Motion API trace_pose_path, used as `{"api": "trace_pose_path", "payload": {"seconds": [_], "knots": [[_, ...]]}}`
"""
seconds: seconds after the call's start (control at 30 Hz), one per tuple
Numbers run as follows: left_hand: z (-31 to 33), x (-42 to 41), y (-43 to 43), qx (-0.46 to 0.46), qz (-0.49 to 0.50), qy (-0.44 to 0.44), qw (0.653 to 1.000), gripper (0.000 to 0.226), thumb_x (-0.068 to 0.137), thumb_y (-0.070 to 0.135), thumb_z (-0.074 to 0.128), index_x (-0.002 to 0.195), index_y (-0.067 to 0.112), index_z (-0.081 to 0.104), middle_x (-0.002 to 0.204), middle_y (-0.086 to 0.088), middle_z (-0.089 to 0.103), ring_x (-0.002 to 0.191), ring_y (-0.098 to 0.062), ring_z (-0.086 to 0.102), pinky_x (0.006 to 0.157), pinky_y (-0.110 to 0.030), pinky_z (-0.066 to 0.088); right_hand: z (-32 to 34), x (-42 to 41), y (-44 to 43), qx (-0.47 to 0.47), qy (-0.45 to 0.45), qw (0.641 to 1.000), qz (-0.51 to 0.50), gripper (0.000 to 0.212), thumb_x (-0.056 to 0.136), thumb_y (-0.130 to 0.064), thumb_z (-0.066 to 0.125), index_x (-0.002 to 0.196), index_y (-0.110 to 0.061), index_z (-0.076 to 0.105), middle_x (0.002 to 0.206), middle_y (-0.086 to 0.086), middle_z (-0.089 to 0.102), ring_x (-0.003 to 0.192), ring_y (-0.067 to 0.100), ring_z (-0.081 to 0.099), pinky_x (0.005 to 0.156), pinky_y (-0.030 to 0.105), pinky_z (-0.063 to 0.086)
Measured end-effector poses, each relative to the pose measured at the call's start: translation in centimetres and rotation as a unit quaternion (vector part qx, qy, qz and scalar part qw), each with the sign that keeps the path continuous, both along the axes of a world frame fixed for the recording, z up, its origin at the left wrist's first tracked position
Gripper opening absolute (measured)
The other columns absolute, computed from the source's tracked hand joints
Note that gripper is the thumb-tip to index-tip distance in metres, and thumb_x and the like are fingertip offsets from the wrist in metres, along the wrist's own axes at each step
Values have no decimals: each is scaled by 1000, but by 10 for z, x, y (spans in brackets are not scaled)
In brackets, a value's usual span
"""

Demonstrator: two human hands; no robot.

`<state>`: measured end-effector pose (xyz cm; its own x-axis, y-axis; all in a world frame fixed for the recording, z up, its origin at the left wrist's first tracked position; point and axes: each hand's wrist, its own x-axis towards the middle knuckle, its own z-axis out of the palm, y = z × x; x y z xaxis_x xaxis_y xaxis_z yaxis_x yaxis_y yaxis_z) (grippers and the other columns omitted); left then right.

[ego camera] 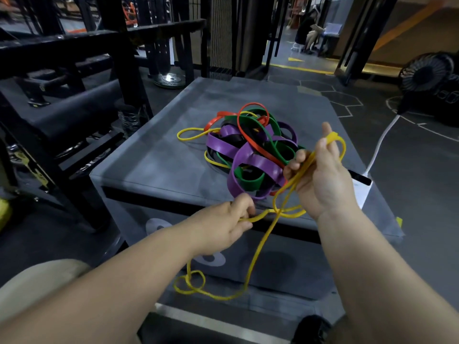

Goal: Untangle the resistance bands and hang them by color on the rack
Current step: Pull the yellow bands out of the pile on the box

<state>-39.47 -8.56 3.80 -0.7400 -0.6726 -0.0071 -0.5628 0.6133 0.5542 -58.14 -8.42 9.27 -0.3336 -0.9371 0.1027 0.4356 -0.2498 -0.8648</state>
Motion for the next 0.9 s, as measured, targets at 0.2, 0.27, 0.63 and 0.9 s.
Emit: {"api": "trace_pose_path", "payload": {"seconds": [0.2,0.27,0.63,0.9], "knots": [[4,5,-1,-70,16,55,996,9,89,26,65,93,25,56,81,15,49,76,3,48,65,-11,32,-8,8,0,16,28,999,30,35,106,-33,32,140,-39,37,60,-2,48,56,13,45,64,30,46],[4,5,-4,-66,8,87,994,7,87,26,67,93,24,64,85,16,48,77,5,48,66,-7,32,-9,10,0,20,38,998,41,35,106,-33,32,140,-39,38,61,-2,49,57,14,47,62,30,48],[8,6,-4,-110,15,167,980,23,82,48,62,99,33,66,78,18,55,78,6,52,69,-19,44,-17,30,10,23,132,985,107,33,106,-31,31,137,-38,41,59,3,47,53,17,51,52,31,49],[13,2,2,-89,106,212,967,49,70,30,83,73,33,34,66,11,49,61,-1,48,53,-15,37,-31,43,15,39,279,954,108,33,105,-34,35,131,-50,44,60,-3,49,56,9,48,54,28,43]]}}
